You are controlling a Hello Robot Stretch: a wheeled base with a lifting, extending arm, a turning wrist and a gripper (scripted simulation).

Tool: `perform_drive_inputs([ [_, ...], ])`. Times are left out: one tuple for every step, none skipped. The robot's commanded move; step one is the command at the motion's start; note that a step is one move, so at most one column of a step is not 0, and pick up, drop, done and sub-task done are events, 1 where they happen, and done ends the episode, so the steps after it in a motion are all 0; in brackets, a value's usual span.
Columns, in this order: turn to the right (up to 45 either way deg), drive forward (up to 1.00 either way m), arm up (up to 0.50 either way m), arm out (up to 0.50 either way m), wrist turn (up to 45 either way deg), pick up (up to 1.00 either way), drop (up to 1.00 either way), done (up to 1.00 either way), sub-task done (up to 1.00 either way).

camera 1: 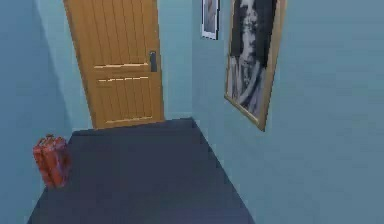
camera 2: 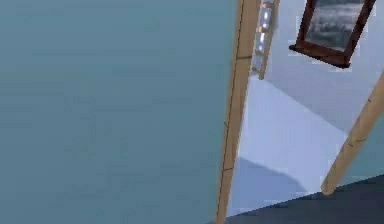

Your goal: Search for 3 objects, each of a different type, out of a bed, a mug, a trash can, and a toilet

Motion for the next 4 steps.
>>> perform_drive_inputs([
  [-45.0,0.0,0.0,0.0,0.0,0.0,0.0,0.0,0.0],
  [-18.0,0.0,0.0,0.0,0.0,0.0,0.0,0.0,0.0],
  [0.0,0.0,0.0,0.0,0.0,0.0,0.0,0.0,1.0],
  [-45.0,0.0,0.0,0.0,0.0,0.0,0.0,0.0,0.0],
])
